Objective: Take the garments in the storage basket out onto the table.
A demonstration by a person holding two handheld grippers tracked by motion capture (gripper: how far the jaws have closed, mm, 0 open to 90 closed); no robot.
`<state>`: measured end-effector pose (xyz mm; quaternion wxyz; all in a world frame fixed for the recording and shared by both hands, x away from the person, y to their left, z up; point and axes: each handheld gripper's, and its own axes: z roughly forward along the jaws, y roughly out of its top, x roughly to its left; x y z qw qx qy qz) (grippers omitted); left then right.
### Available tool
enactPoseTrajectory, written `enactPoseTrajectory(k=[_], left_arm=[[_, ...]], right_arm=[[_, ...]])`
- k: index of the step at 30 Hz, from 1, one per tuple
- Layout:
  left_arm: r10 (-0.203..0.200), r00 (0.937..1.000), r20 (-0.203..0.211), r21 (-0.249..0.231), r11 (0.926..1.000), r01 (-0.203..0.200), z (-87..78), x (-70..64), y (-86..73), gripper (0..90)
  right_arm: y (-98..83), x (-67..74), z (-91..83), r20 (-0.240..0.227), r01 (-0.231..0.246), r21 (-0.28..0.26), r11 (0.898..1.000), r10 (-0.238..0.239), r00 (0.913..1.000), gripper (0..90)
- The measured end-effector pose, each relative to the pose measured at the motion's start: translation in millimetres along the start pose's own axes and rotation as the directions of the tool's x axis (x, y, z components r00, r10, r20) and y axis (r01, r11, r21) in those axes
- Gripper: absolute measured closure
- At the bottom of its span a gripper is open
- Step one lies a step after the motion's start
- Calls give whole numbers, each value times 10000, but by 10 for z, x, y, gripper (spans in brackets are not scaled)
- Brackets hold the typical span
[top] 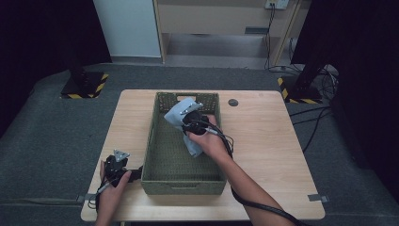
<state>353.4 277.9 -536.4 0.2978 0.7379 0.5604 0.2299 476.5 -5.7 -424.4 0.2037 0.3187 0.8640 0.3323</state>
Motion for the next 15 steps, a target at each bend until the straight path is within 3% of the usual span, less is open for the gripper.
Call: enactPoseTrajectory(k=[15], left_arm=[[1, 10000, 6, -5, 10000, -1, 0, 0, 0, 0]], right_arm=[[29, 3, -223, 63, 68, -267, 9996, -67, 10000, 624]])
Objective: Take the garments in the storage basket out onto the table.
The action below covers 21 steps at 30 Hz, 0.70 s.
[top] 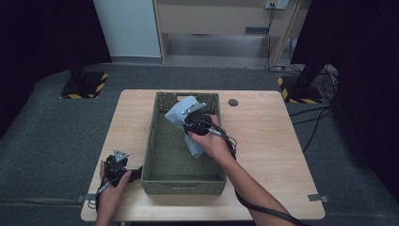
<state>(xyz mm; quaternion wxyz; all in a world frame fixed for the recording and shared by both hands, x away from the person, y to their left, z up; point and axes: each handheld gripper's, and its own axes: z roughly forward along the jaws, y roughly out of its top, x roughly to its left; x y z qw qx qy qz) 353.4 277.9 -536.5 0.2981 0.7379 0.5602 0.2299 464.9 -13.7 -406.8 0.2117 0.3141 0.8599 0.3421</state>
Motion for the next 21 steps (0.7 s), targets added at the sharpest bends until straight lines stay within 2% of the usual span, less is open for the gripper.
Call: enactPoseTrajectory(k=[11, 21], left_arm=[[6, 10000, -3, 2, 10000, -6, 0, 0, 0, 0], [2, 10000, 0, 2, 10000, -2, 0, 0, 0, 0]], right_arm=[[109, -3, -252, 136, 279, -248, 9993, -276, 9995, 624], [117, -19, -358, 227, 325, -338, 9989, -317, 9992, 623]])
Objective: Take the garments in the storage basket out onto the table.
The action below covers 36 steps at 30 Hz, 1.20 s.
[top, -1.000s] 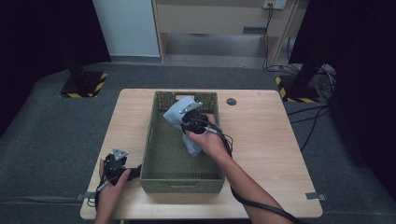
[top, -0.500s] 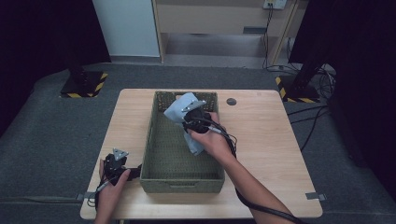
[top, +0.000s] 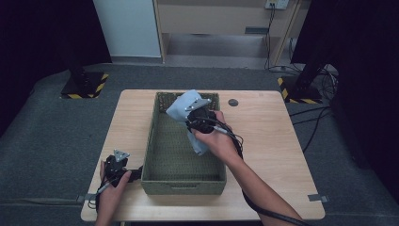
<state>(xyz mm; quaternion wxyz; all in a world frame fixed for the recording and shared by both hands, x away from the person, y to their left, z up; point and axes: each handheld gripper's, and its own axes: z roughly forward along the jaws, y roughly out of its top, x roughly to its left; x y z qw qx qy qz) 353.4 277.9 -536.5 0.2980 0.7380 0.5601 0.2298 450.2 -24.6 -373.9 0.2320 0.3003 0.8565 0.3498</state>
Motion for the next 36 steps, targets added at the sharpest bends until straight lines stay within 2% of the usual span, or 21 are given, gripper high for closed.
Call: enactPoseTrajectory(k=[11, 23, 30, 36], left_arm=[[13, 10000, -6, 3, 10000, -13, 0, 1, 0, 0], [8, 10000, -3, 2, 10000, -8, 0, 1, 0, 0], [10, 10000, -5, 6, 10000, -10, 0, 0, 0, 0], [1, 10000, -5, 4, 10000, -1, -1, 0, 0, 0]], right_arm=[[-28, -41, -148, 92, -84, -113, 9999, 85, 9999, 621], [-37, -124, -224, 162, -142, -209, 9997, 146, 9998, 621], [-34, -157, -350, 222, -35, -233, 9997, 40, 9997, 621], [-100, -190, -435, 261, -48, -250, 9997, 55, 9996, 621]])
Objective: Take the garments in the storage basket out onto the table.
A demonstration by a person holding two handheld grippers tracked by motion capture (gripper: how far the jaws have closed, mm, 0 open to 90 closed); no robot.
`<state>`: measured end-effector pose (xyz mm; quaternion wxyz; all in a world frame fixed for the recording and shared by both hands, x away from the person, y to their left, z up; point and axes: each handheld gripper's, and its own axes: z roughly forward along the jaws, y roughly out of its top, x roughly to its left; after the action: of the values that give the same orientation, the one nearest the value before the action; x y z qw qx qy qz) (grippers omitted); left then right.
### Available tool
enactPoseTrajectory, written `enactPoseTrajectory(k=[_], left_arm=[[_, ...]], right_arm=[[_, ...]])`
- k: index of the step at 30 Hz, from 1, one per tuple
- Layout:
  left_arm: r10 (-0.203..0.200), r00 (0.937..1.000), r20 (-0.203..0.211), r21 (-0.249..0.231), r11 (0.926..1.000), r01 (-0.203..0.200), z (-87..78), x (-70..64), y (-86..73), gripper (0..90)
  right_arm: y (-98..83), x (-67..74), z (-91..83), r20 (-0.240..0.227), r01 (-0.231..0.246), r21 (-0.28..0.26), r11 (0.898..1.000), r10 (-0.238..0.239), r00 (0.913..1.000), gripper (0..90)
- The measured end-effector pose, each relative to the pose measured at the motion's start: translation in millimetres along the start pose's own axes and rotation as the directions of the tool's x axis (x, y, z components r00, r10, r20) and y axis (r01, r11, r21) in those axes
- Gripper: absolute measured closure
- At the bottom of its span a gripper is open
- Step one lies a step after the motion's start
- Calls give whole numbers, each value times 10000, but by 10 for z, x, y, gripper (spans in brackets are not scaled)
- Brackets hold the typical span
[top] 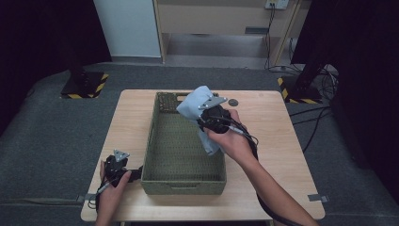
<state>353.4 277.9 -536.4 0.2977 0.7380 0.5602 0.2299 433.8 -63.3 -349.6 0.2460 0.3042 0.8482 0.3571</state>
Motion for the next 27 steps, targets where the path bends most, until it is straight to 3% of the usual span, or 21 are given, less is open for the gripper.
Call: enactPoseTrajectory(k=[27], left_arm=[[-27, 10000, -4, -28, 10000, 27, 2, -2, -1, 0]], right_arm=[[-395, -283, -411, 213, -528, -307, 9981, 534, 9983, 621]])
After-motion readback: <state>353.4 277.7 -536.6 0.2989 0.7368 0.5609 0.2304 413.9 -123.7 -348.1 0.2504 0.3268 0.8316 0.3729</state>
